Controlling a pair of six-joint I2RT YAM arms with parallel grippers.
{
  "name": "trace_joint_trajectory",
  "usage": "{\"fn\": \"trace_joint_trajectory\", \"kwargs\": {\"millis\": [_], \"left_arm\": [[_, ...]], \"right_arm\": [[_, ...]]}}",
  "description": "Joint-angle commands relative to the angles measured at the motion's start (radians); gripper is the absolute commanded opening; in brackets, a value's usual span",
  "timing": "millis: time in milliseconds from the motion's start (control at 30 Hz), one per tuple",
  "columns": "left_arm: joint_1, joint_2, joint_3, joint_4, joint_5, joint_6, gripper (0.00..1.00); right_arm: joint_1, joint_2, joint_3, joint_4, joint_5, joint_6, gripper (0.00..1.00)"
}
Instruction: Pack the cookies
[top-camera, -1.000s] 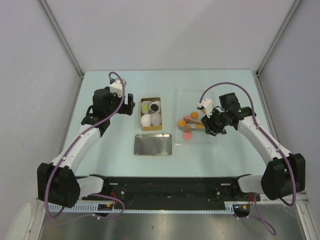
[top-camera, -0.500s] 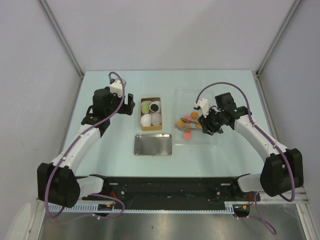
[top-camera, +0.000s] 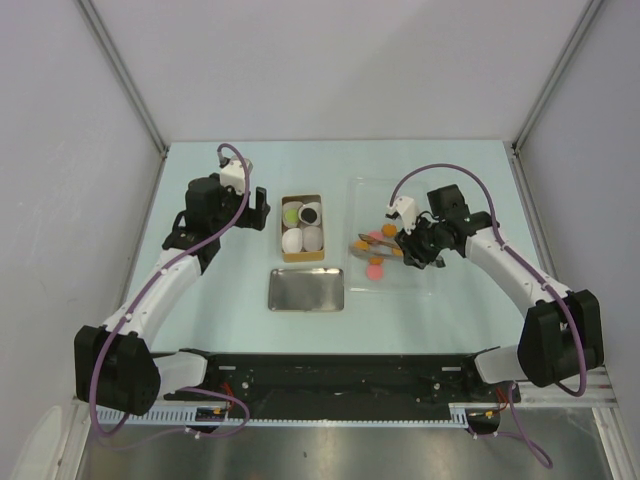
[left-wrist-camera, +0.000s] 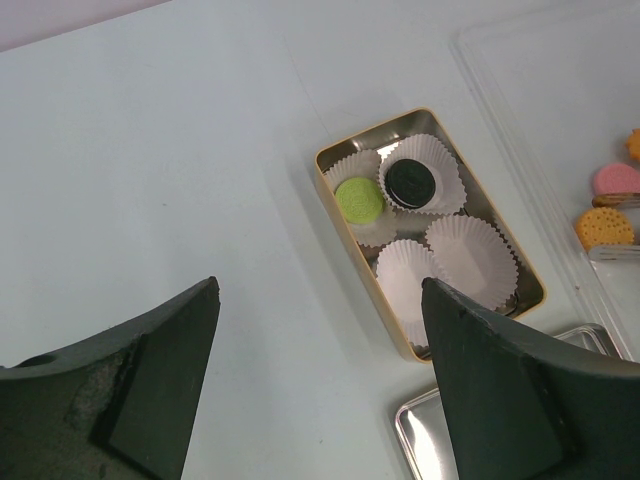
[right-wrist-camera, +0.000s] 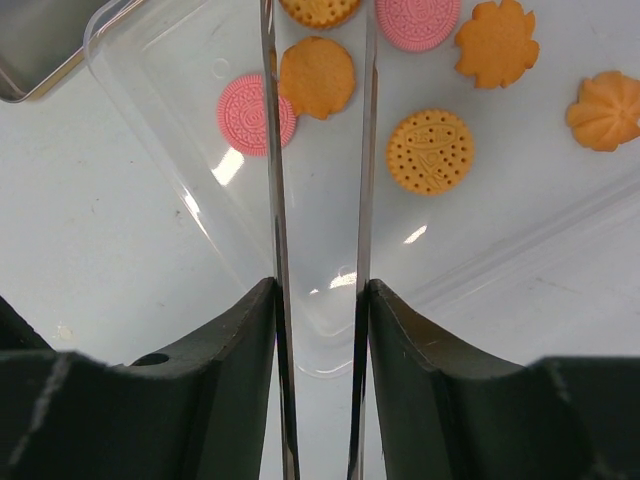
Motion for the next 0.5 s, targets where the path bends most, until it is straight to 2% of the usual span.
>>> {"fn": "trace_joint_trajectory", "kwargs": {"millis": [0, 267, 467], "left_arm": [[0.006, -0.039, -0.003, 0.024, 0.005, 0.009, 0.87], [0.006, -0.037, 0.000, 0.022, 0.009, 0.006, 0.87], [0.006, -0.039, 0.001, 0.022, 0.009, 0.007, 0.87]], "right_arm": [[0.005, -0.019, 0.005, 0.024, 0.016, -0.005, 0.42], [0.006, -0.061, 0.007, 0.028, 0.024, 0.003, 0.27], [0.014, -0.086, 0.027, 0.039, 0.016, 0.024, 0.23]]}}
